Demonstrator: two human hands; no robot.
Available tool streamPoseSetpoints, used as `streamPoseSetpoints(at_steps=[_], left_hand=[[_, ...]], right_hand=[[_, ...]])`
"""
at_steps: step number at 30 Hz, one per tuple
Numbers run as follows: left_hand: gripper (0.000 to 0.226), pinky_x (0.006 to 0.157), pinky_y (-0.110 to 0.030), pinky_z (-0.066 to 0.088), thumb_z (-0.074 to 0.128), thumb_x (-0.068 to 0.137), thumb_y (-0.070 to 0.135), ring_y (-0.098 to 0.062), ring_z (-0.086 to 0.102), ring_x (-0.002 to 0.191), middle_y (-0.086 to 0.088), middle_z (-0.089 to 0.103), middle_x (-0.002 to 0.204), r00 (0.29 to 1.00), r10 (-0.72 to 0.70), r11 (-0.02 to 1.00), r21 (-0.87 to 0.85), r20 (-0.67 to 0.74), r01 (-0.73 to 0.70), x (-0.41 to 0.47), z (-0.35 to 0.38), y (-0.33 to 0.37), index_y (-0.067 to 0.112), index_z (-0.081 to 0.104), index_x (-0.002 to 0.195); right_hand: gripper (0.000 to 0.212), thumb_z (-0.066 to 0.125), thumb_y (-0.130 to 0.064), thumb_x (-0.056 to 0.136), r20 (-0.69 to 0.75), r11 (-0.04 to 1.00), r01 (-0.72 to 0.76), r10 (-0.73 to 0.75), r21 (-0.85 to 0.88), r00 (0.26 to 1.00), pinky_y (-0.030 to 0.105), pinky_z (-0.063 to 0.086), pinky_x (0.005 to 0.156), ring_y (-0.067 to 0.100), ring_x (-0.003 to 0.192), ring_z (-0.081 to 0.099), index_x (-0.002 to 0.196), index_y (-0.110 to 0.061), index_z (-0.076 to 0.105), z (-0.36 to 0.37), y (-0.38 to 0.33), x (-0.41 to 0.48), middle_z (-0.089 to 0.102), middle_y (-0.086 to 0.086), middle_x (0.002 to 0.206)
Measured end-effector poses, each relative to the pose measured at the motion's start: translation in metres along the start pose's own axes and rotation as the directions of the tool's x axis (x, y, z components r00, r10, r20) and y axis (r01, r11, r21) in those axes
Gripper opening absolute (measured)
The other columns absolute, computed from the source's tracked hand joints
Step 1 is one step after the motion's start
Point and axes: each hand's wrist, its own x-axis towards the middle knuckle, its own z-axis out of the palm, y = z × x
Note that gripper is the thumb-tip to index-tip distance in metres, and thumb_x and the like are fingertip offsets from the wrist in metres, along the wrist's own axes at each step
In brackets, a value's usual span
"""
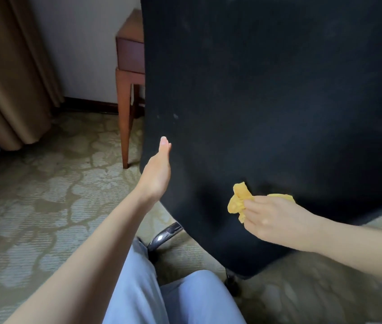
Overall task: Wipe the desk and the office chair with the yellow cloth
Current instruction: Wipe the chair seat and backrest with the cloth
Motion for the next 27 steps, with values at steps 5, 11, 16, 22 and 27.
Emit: streamPoseSetpoints(at_steps=[5, 11, 16, 22, 27], left_hand=[[0.059, 0.117, -0.039, 0.01, 0.011, 0.097, 0.06, -0.015, 0.023, 0.144, 0.01, 0.026, 0.155, 0.999, 0.043, 0.998, 0.045, 0.014, -0.044, -0.014, -0.005, 0.023, 0.035, 0.028, 0.148], [0.059, 0.116, -0.04, 0.008, 0.011, 0.097, 0.059, -0.014, 0.02, 0.145, 0.011, 0.022, 0.156, 0.997, 0.075, 0.996, 0.043, 0.015, -0.075, -0.022, -0.018, 0.036, 0.035, 0.027, 0.148], [0.062, 0.116, -0.039, 0.011, 0.011, 0.094, 0.063, -0.015, 0.021, 0.145, 0.011, 0.022, 0.157, 0.994, 0.109, 0.994, 0.018, 0.021, -0.109, -0.017, -0.034, 0.042, 0.038, 0.026, 0.149], [0.077, 0.111, -0.028, 0.016, 0.011, 0.081, 0.069, -0.008, 0.026, 0.142, 0.016, 0.028, 0.153, 0.984, 0.18, 0.984, 0.001, 0.003, -0.18, -0.01, -0.052, 0.044, 0.035, 0.029, 0.148], [0.078, 0.102, -0.02, 0.017, 0.013, 0.079, 0.066, -0.005, 0.028, 0.139, 0.016, 0.03, 0.151, 0.982, 0.19, 0.982, -0.015, -0.012, -0.19, -0.006, -0.059, 0.045, 0.031, 0.031, 0.147]], right_hand=[[0.021, 0.063, 0.001, 0.069, -0.239, 0.991, -0.129, 0.118, -0.031, 0.964, 0.026, 0.039, 0.055, 0.017, 0.063, 0.049, 0.063, -0.019, 0.059, -0.027, 0.051, -0.023, 0.049, -0.006, 0.058], [0.019, 0.07, -0.007, 0.07, -0.279, 0.931, -0.33, 0.279, -0.155, 0.919, 0.025, 0.038, 0.059, 0.018, 0.075, 0.057, 0.072, -0.025, 0.062, -0.088, 0.132, 0.017, 0.058, -0.009, 0.066], [0.018, 0.058, 0.004, 0.083, -0.348, 0.824, -0.566, 0.531, 0.0, 0.773, 0.033, 0.031, 0.066, 0.028, 0.094, 0.053, 0.086, -0.013, 0.063, -0.128, 0.184, 0.081, 0.063, 0.006, 0.085], [0.016, 0.051, 0.0, 0.09, -0.23, 0.821, -0.56, 0.57, 0.113, 0.789, 0.039, 0.041, 0.083, 0.032, 0.11, 0.047, 0.103, -0.006, 0.058, -0.109, 0.186, 0.158, 0.061, 0.014, 0.108], [0.016, 0.056, -0.008, 0.09, -0.123, 0.884, -0.44, 0.46, 0.159, 0.879, 0.033, 0.04, 0.081, 0.024, 0.109, 0.048, 0.105, -0.01, 0.058, -0.059, 0.142, 0.186, 0.062, 0.005, 0.106]])
